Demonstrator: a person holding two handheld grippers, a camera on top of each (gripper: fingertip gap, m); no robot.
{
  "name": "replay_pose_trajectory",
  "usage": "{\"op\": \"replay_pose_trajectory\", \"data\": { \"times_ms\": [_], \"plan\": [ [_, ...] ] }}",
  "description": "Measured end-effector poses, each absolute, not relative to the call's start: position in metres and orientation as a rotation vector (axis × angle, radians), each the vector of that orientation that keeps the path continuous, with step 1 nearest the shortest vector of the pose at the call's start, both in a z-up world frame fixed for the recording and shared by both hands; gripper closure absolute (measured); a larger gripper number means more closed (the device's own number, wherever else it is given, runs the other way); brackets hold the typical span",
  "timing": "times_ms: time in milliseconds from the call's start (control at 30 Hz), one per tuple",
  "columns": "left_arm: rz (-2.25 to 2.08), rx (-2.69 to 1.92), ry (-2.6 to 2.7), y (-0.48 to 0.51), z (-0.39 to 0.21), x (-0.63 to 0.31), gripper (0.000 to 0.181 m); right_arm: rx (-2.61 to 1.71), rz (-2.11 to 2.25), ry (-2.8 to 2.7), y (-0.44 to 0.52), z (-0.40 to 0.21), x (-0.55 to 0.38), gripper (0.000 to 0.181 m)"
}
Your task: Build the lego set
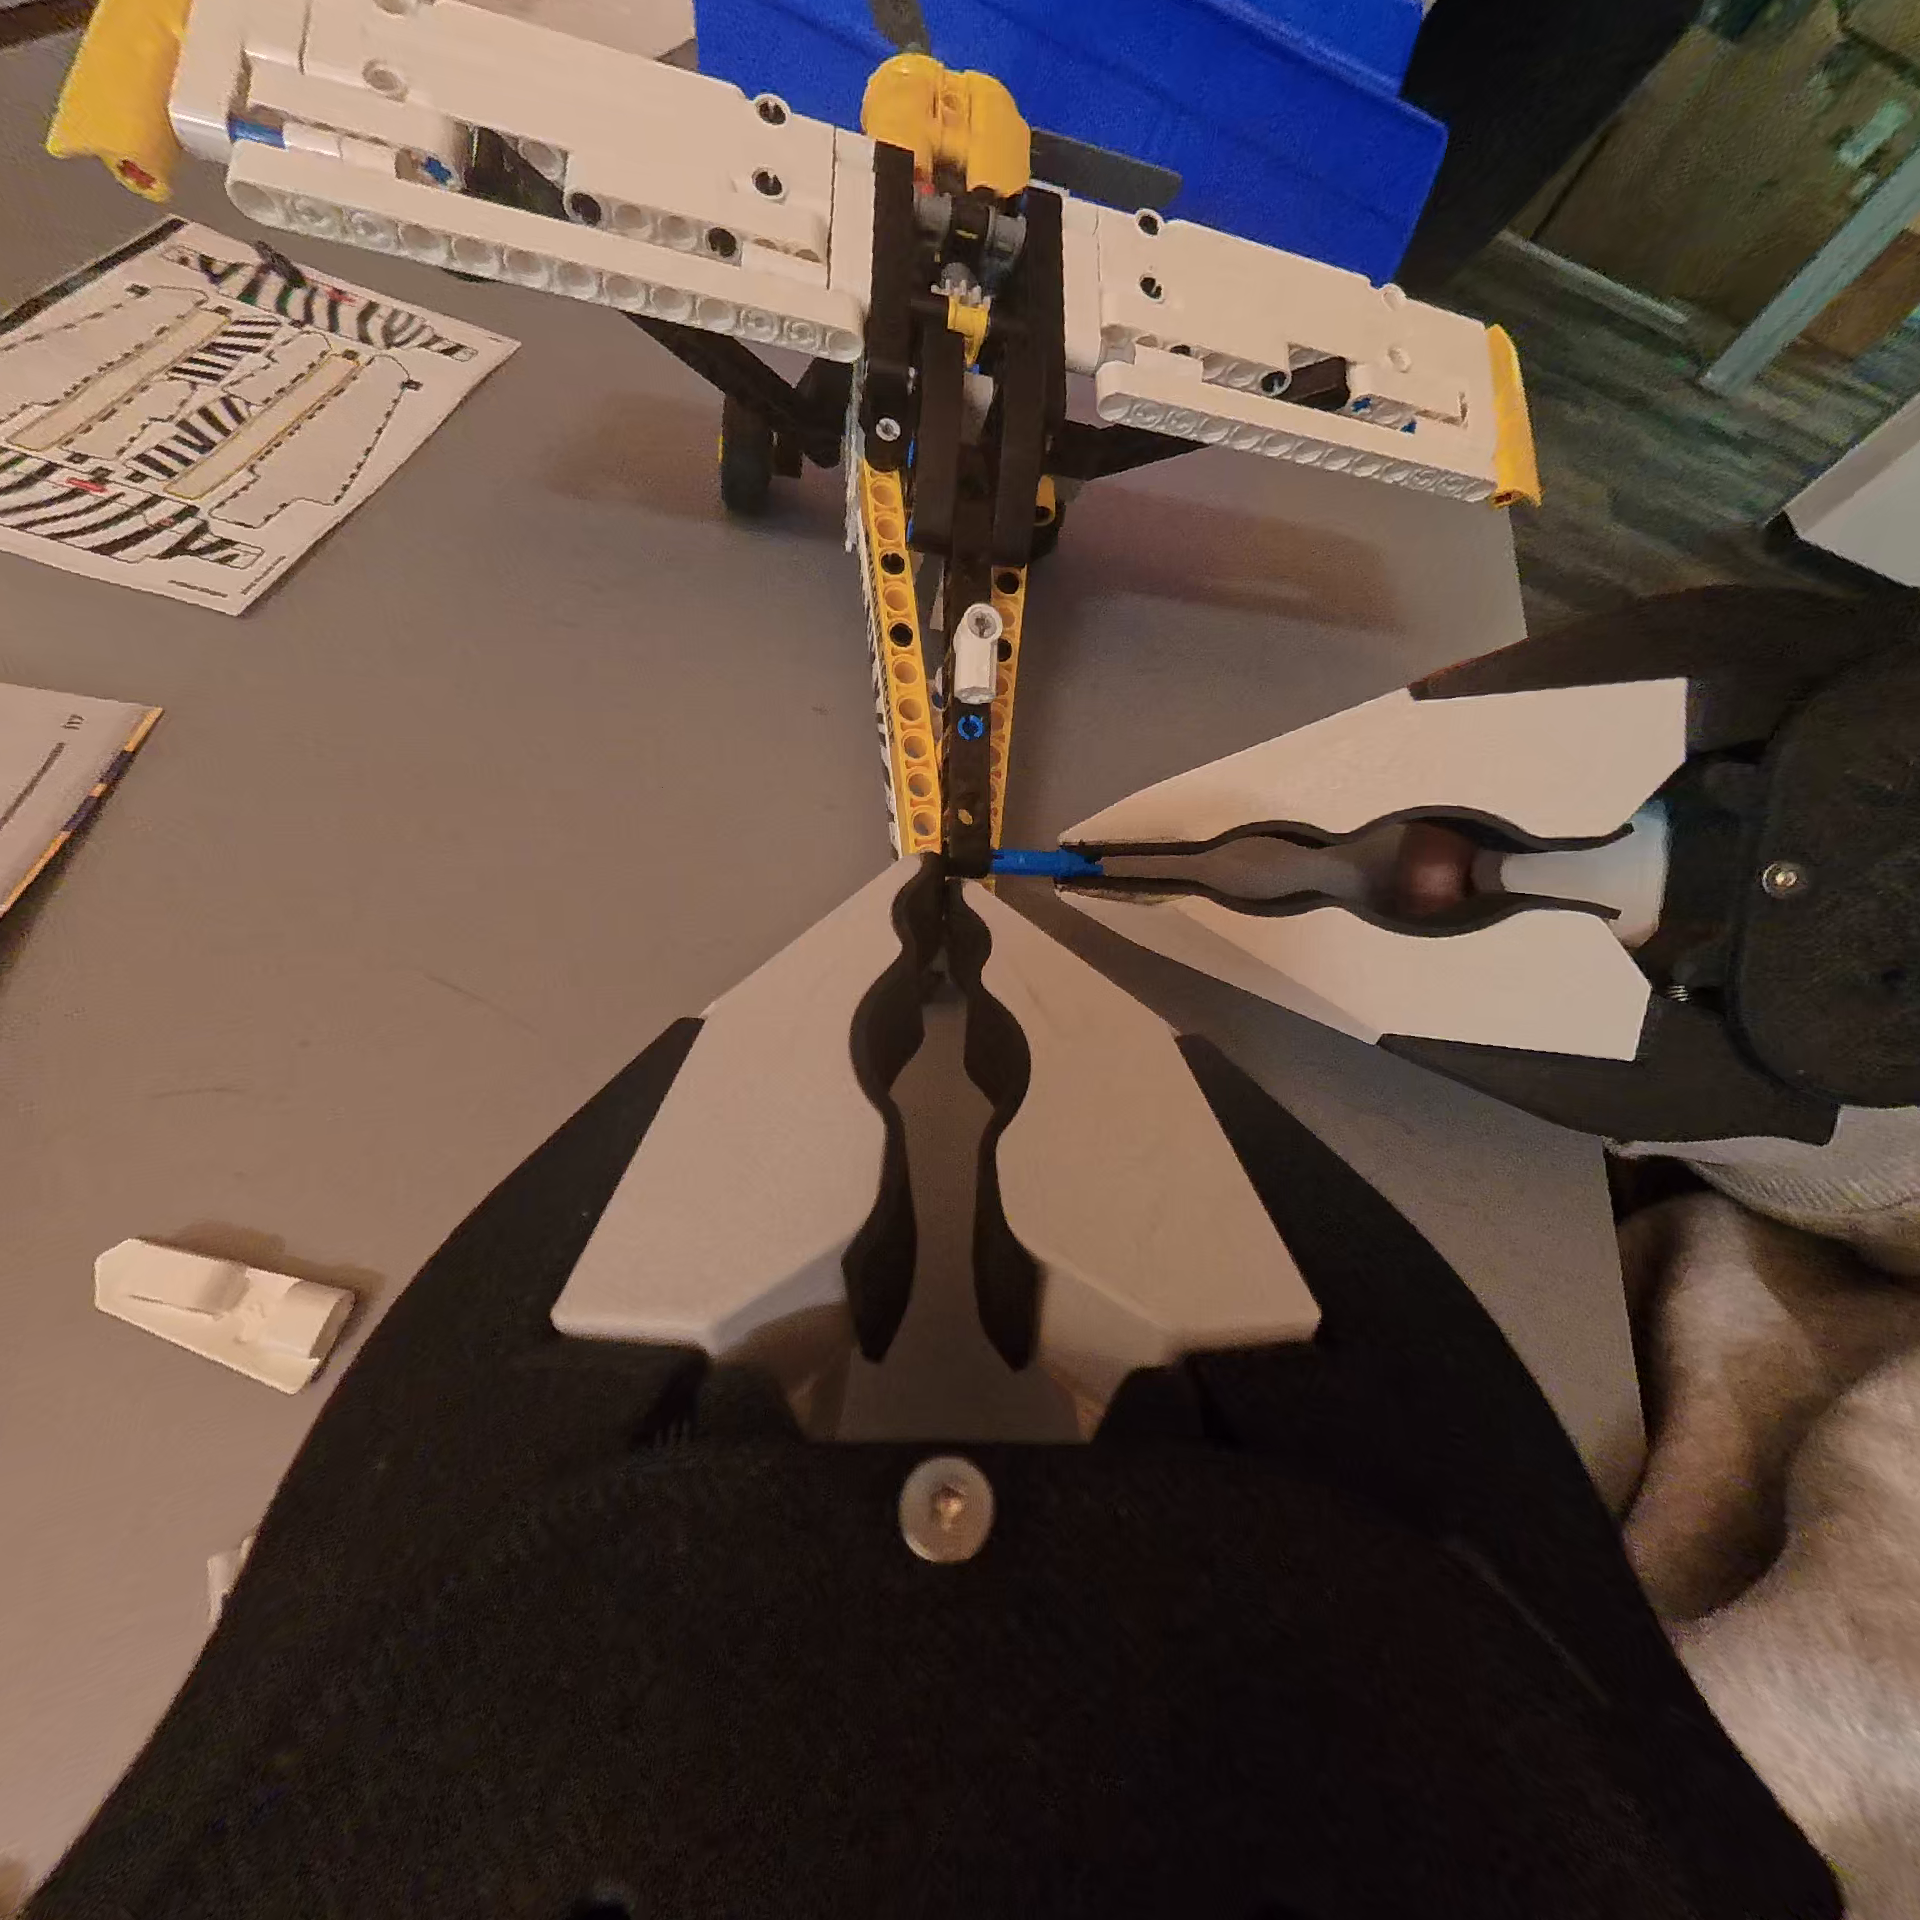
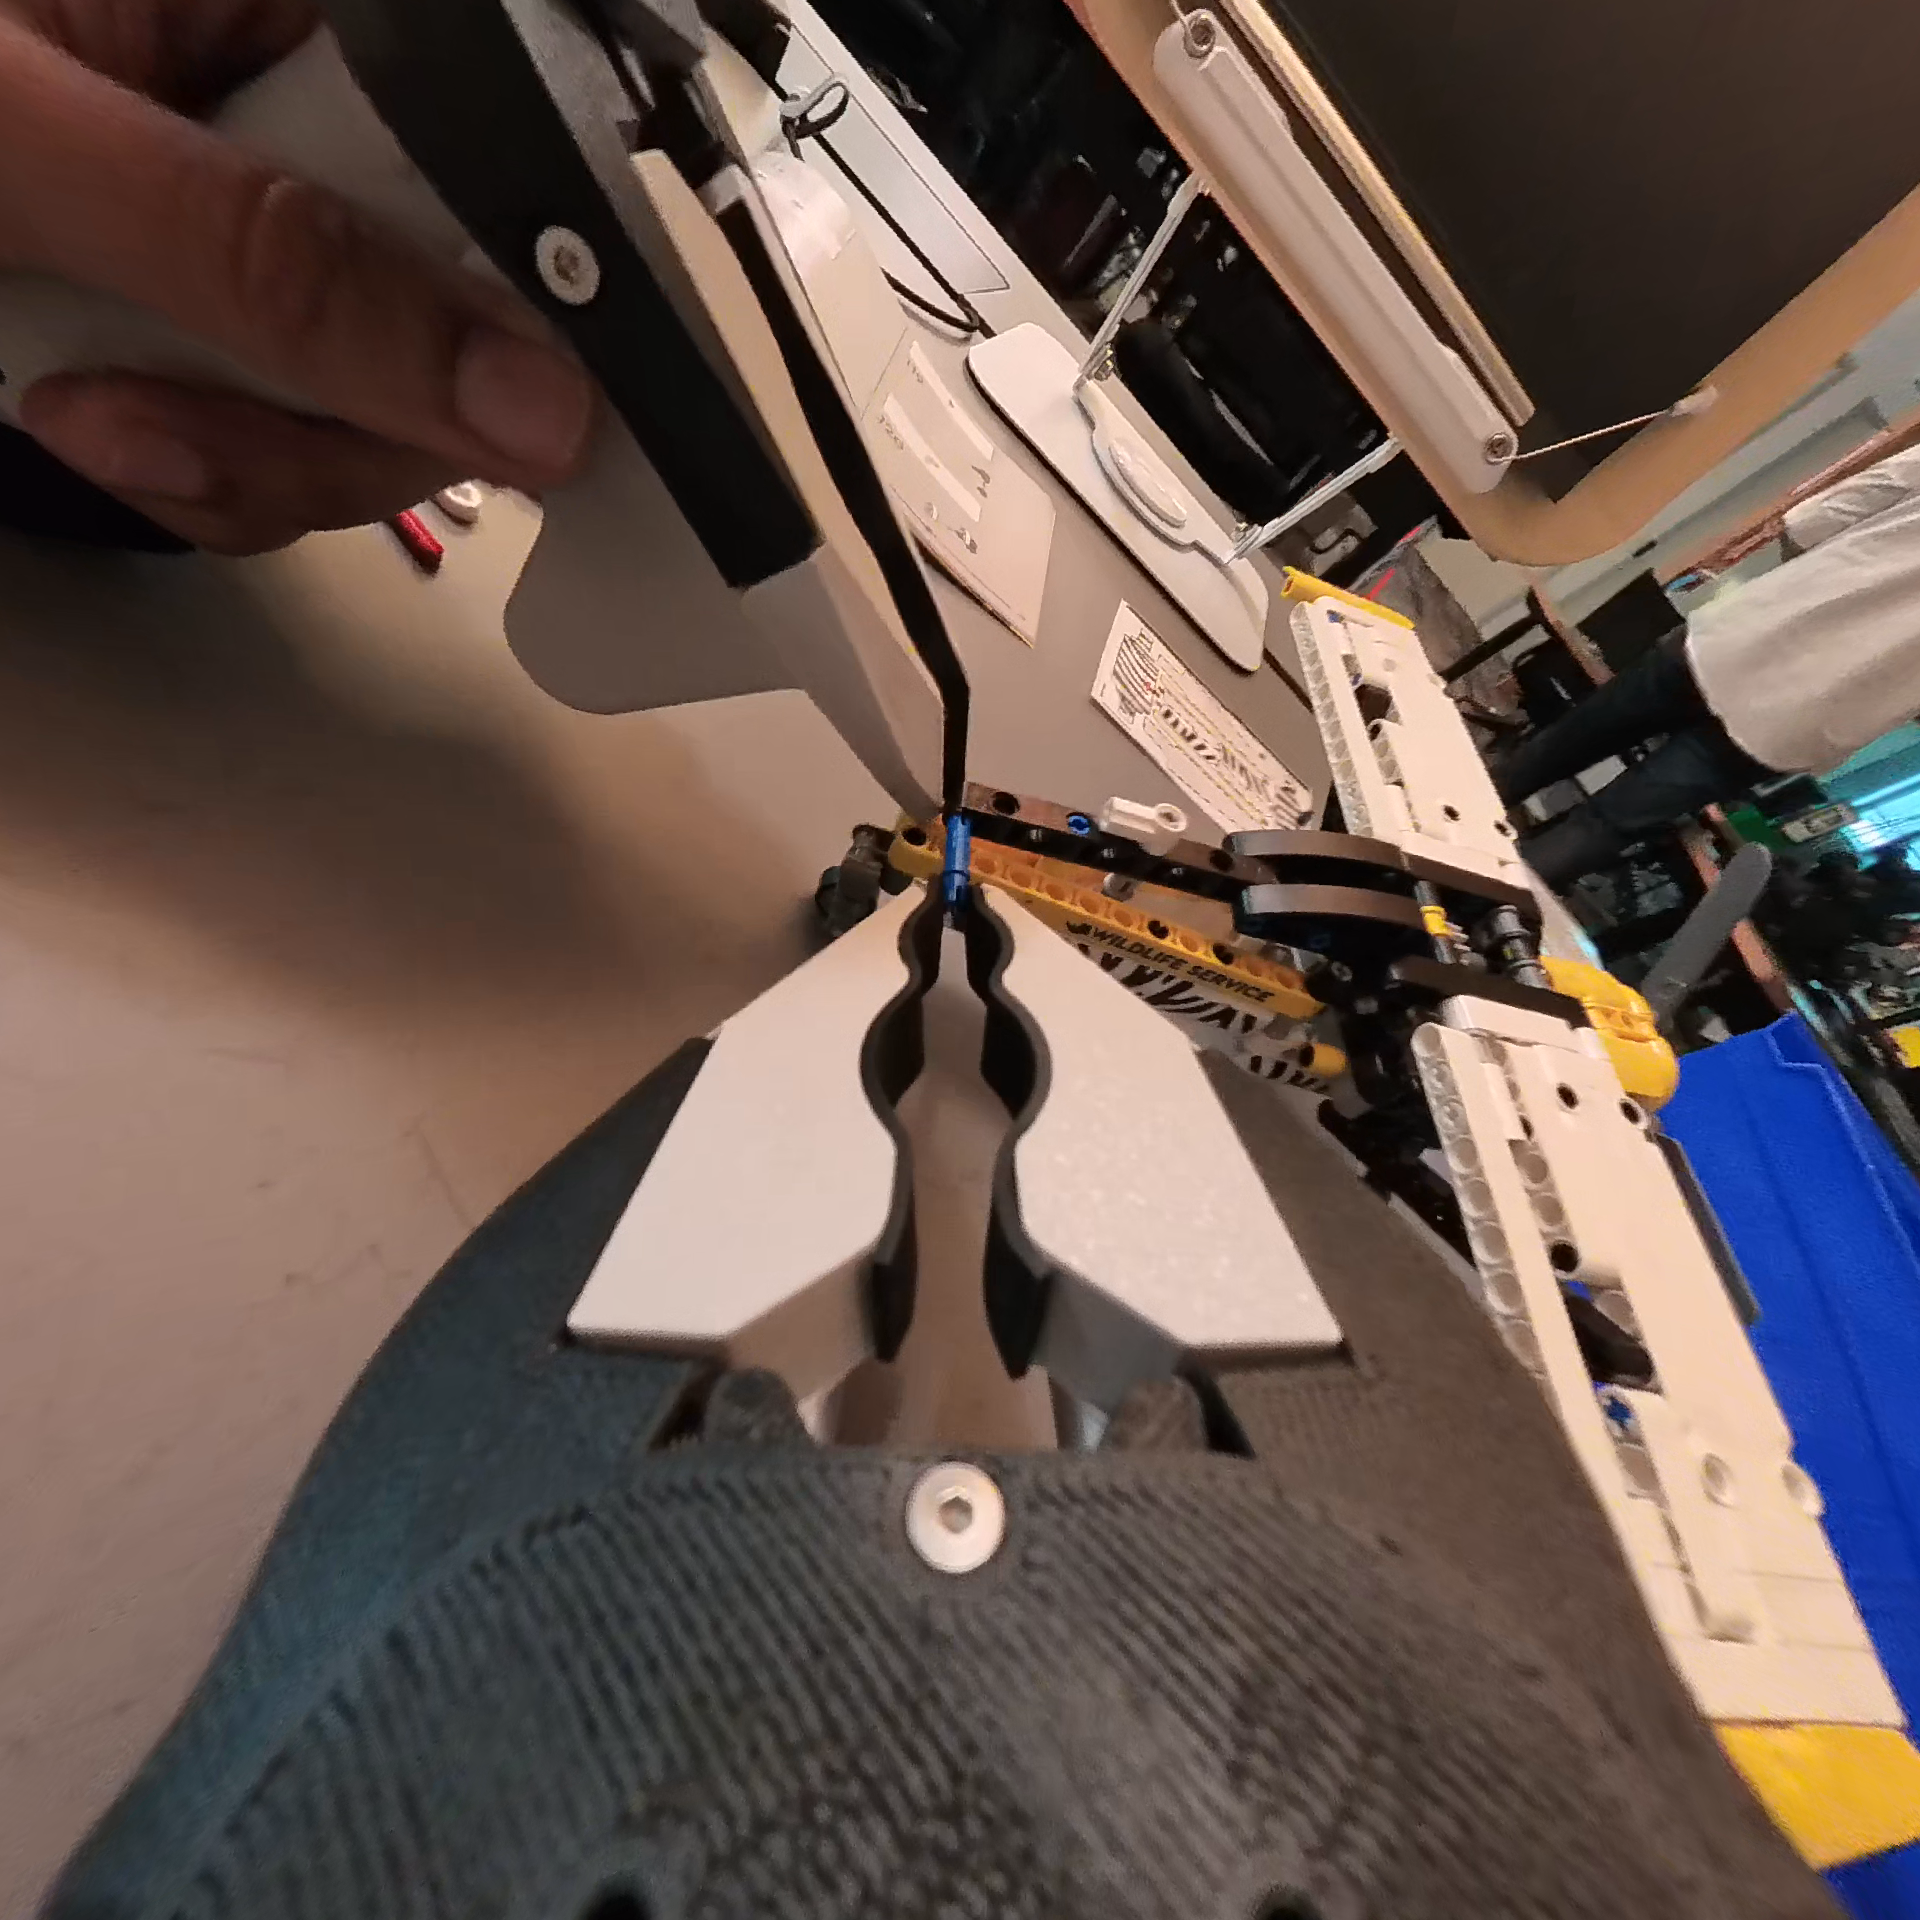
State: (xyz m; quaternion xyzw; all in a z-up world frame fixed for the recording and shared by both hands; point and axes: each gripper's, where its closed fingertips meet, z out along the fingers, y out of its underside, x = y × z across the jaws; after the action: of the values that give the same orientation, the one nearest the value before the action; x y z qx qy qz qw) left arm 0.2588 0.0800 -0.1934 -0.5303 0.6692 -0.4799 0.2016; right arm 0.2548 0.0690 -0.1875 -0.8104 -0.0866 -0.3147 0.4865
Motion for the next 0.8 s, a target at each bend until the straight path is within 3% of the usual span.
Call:
{"op": "replay_pose_trajectory", "data": {
  "times_ms": [800],
  "plan": [
    [-1.265,-1.462,1.853,0.0813,-0.1945,0.2601,0.181,-1.987,-0.045,0.208,0.0743,-0.1841,0.2541,0.180]
  ]
}}
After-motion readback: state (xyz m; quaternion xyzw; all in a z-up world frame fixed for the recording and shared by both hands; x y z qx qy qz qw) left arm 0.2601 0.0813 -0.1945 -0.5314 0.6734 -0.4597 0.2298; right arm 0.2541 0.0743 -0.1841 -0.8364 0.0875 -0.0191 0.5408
